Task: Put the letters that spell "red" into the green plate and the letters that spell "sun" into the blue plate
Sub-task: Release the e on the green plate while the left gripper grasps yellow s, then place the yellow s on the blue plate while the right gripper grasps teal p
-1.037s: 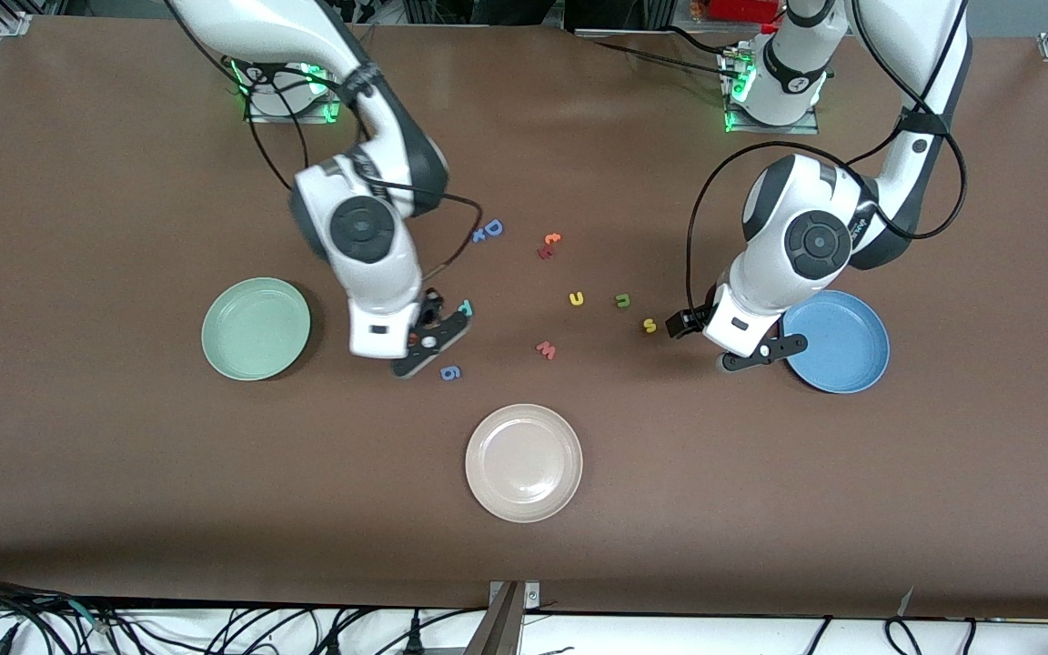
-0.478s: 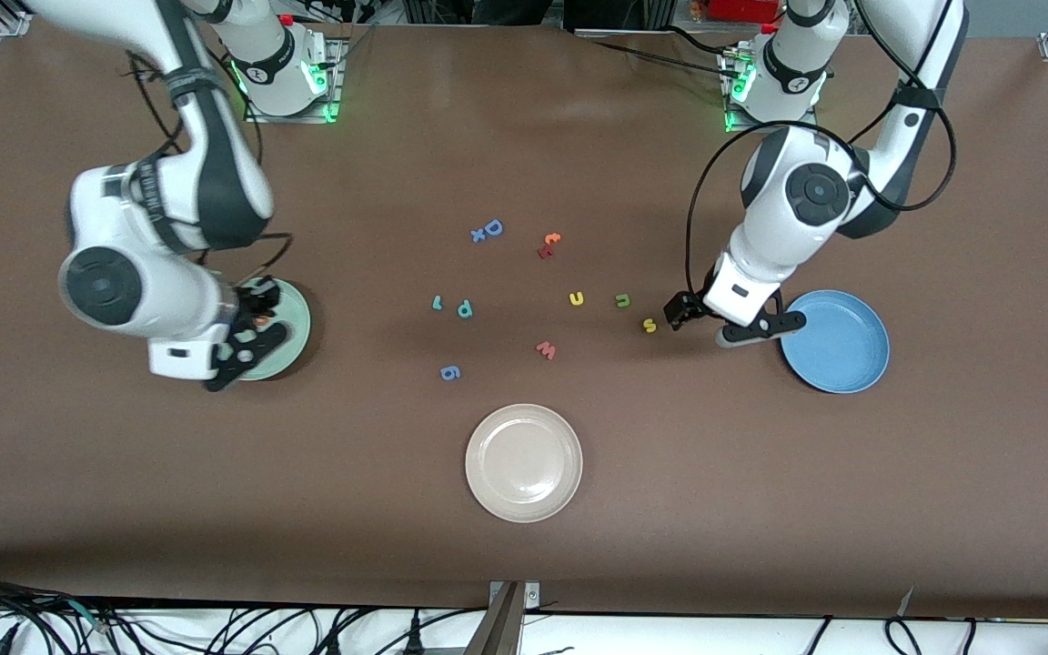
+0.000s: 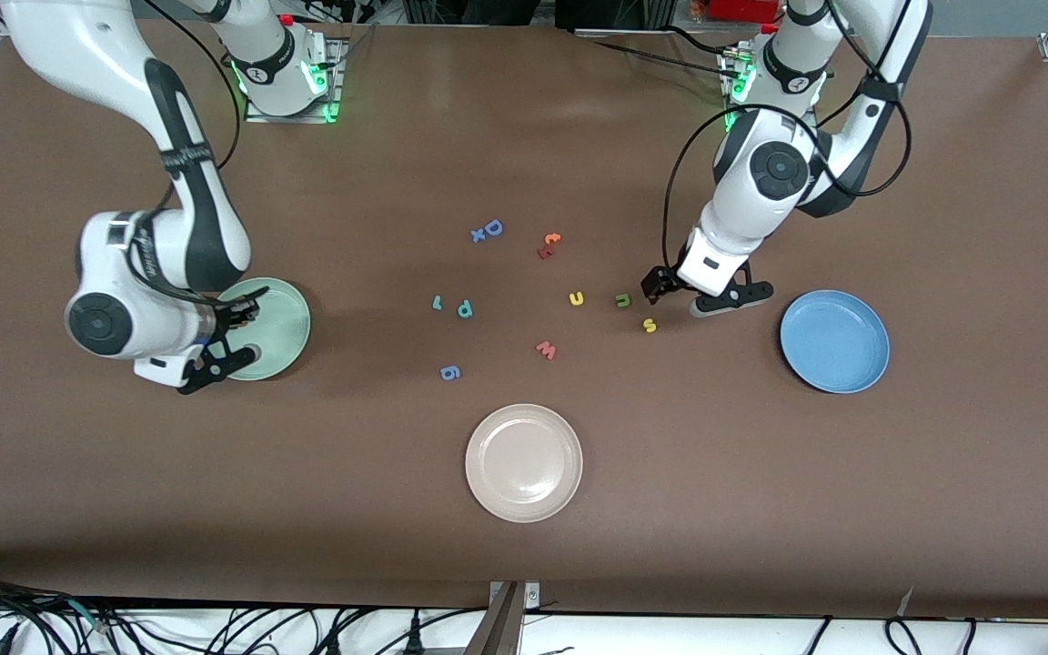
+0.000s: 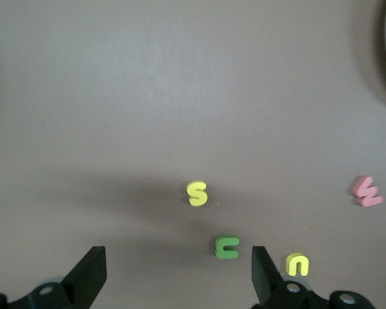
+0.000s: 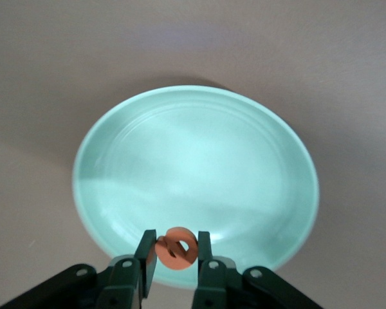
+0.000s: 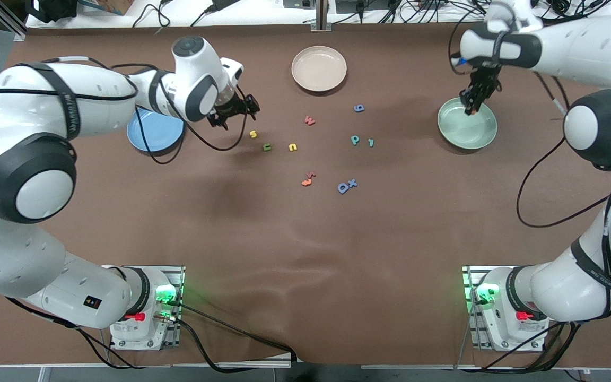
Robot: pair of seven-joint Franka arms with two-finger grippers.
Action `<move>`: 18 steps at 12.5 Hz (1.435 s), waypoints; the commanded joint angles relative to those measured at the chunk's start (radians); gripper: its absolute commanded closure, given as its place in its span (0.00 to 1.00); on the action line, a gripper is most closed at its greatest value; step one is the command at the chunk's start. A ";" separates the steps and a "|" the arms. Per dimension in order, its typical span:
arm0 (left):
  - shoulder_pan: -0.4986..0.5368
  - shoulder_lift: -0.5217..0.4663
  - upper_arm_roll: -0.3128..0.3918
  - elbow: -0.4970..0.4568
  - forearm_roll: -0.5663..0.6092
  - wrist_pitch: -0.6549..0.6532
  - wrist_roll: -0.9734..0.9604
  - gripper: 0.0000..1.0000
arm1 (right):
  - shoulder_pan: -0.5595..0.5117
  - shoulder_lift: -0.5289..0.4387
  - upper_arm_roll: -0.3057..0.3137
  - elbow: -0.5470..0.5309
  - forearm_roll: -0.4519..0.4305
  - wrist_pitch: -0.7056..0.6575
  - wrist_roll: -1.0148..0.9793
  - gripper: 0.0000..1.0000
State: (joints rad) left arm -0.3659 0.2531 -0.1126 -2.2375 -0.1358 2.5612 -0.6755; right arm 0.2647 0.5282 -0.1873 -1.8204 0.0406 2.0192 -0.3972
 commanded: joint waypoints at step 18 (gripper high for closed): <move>-0.137 0.285 0.100 0.165 0.404 0.083 -0.547 0.20 | 0.158 -0.080 0.247 -0.033 0.013 0.097 0.891 0.24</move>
State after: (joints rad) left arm -0.4882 0.5284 -0.0289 -2.0945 0.2398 2.6541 -1.1905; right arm 0.3962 0.4513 0.0398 -1.8765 0.0425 2.0933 0.4219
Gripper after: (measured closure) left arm 0.198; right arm 0.229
